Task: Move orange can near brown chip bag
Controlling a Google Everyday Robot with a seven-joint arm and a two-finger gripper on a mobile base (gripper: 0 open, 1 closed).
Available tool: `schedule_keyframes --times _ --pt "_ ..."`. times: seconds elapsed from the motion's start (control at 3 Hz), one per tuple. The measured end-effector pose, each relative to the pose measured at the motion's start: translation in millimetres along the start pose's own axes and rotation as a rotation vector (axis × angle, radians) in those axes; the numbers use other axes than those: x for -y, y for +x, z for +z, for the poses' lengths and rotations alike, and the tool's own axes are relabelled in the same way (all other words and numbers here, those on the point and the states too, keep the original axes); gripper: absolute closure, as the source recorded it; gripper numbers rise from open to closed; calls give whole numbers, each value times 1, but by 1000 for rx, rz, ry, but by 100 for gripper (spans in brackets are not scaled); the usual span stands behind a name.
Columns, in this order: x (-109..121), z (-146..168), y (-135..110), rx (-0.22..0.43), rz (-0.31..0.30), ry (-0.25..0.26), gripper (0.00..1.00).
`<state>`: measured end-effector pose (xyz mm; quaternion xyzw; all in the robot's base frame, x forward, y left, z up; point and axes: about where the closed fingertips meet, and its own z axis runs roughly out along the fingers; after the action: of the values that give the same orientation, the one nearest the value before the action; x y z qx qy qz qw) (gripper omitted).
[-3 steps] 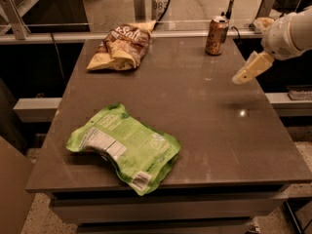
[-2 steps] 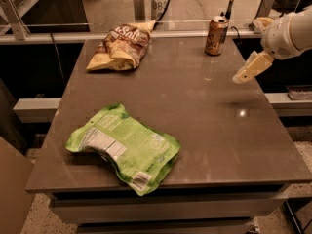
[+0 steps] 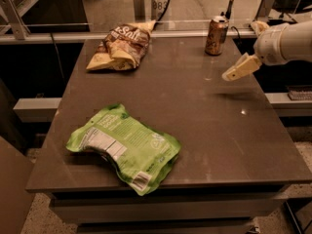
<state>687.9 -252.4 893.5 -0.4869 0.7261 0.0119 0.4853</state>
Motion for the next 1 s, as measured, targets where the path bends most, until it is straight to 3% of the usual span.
schedule_keyframes --times 0.67,1.0 --pt "34 51 3 254 146 124 0" --pt "34 51 3 254 145 123 0"
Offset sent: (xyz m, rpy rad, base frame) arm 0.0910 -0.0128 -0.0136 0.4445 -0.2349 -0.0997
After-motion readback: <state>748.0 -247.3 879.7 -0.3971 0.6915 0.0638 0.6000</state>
